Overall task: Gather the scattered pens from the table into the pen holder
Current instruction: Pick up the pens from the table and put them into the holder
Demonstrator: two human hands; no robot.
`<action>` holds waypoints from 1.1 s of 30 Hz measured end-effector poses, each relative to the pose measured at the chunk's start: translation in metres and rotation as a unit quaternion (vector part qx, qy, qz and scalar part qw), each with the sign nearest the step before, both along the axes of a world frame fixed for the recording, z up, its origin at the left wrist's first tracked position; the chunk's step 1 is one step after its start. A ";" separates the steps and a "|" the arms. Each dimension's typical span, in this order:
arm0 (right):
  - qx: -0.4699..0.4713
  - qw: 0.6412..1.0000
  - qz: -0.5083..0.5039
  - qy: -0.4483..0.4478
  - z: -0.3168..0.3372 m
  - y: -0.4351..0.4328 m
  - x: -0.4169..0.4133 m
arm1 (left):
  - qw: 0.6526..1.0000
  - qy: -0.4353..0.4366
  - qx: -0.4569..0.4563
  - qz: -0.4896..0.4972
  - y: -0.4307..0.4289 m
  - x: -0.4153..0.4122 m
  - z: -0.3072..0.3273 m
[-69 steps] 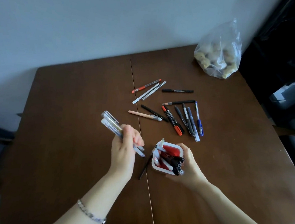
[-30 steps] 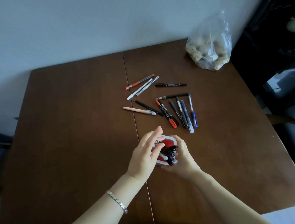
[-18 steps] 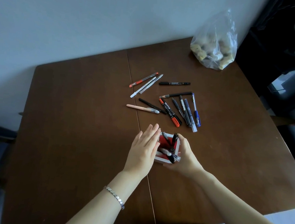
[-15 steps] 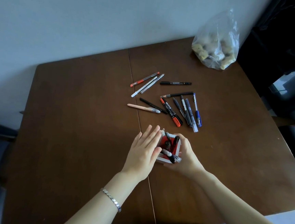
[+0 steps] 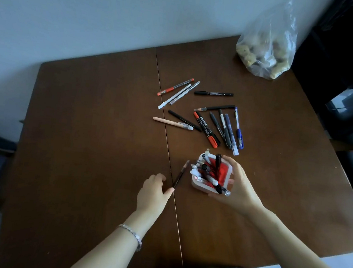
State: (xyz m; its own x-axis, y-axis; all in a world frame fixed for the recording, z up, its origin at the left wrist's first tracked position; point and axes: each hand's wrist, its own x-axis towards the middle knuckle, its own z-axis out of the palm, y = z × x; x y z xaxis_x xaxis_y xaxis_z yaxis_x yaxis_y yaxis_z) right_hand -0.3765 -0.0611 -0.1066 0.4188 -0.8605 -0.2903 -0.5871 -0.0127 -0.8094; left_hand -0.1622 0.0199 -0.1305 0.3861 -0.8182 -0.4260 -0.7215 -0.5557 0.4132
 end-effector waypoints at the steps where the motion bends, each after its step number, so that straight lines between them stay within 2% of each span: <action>1: -0.002 1.000 -0.010 0.000 -0.001 -0.002 -0.004 | 1.000 -0.004 0.004 -0.013 -0.005 -0.003 -0.002; 7: 0.011 0.999 -0.025 -0.020 -0.003 -0.014 -0.010 | 0.997 -0.007 0.019 -0.081 -0.047 -0.009 -0.002; 11: 0.007 0.999 -0.016 -0.031 -0.003 -0.024 -0.004 | 0.999 -0.016 0.031 -0.006 -0.091 0.012 0.006; 15: 0.007 0.999 0.007 -0.030 0.000 -0.037 0.006 | 0.984 -0.109 -0.046 -0.132 -0.139 0.044 0.009; 19: -0.001 0.999 0.031 -0.021 0.002 -0.046 0.010 | 0.964 -0.135 -0.045 -0.224 -0.176 0.063 -0.004; 26: -0.003 0.999 0.038 -0.022 -0.002 -0.048 0.008 | 0.967 -0.138 -0.019 -0.213 -0.157 0.056 -0.014; 28: -0.004 0.999 0.037 -0.020 -0.002 -0.047 0.009 | 0.980 -0.103 -0.019 -0.171 -0.136 0.052 -0.005; 30: -0.004 0.999 0.033 -0.019 -0.002 -0.047 0.010 | 0.996 -0.003 -0.028 -0.083 -0.111 0.050 0.011; 33: 0.007 0.999 0.032 -0.016 0.000 -0.046 0.010 | 0.978 0.176 -0.110 0.006 -0.077 0.043 0.040</action>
State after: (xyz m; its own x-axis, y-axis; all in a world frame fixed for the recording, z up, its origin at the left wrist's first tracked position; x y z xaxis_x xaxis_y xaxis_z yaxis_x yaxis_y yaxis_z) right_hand -0.3664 -0.1070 -0.1065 0.4816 -0.8276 -0.2883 -0.5594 -0.0371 -0.8280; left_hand -0.1196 -0.0568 -0.0901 0.2570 -0.9011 -0.3492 -0.5068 -0.4333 0.7453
